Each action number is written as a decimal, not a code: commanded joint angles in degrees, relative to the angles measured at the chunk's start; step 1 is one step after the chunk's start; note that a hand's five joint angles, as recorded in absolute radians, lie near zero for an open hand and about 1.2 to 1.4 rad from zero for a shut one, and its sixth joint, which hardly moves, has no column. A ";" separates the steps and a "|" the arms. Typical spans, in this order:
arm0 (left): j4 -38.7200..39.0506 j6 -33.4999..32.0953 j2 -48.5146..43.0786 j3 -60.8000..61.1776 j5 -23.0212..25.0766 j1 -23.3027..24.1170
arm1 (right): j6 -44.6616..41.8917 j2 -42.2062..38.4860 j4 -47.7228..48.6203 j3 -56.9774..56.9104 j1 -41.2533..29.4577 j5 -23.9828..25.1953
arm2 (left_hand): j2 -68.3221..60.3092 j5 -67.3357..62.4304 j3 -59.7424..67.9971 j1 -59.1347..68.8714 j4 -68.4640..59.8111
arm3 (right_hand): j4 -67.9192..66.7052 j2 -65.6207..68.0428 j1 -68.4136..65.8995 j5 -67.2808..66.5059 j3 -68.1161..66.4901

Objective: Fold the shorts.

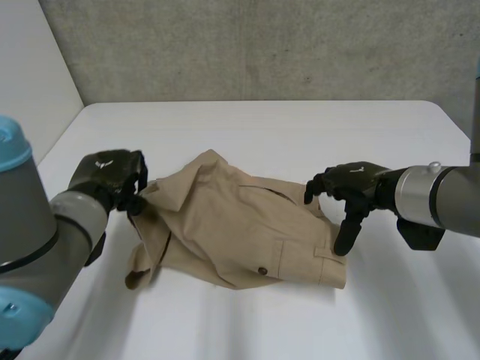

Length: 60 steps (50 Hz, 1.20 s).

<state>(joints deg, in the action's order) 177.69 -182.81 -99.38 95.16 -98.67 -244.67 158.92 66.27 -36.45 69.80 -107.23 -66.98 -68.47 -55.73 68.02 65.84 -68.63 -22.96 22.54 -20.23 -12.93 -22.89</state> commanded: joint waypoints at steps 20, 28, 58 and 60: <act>3.35 0.00 3.76 5.04 1.90 -1.86 | 23.72 -9.05 6.57 -2.81 -8.52 1.14 | -11.53 -14.27 11.98 14.16 -11.37 | -31.60 32.02 -34.33 -31.63 -31.67; 15.73 -7.09 -5.81 -8.28 4.62 -3.70 | 8.11 -13.35 8.85 -26.14 -8.78 -1.90 | -11.53 -14.27 11.98 14.16 -11.37 | -57.04 57.46 -59.77 -57.07 -57.11; 31.31 1.58 -8.55 -17.13 7.79 -5.20 | -5.81 -2.99 56.15 -8.55 -10.81 -13.70 | -11.53 -14.27 11.98 14.16 -11.37 | -57.04 57.46 -59.77 -57.07 -57.11; 31.22 2.45 -8.64 -11.17 9.27 -5.20 | -7.48 -3.96 51.76 -5.38 -10.98 -13.88 | -11.53 -14.27 11.98 14.16 -11.37 | -57.04 57.46 -59.77 -57.07 -57.11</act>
<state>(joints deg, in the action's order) 209.21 -182.30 -109.18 67.50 -92.22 -249.65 154.03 63.47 24.84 55.27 -118.47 -80.51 -68.68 -55.73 68.32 65.84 -68.67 -68.63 67.71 -56.14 -56.20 -67.95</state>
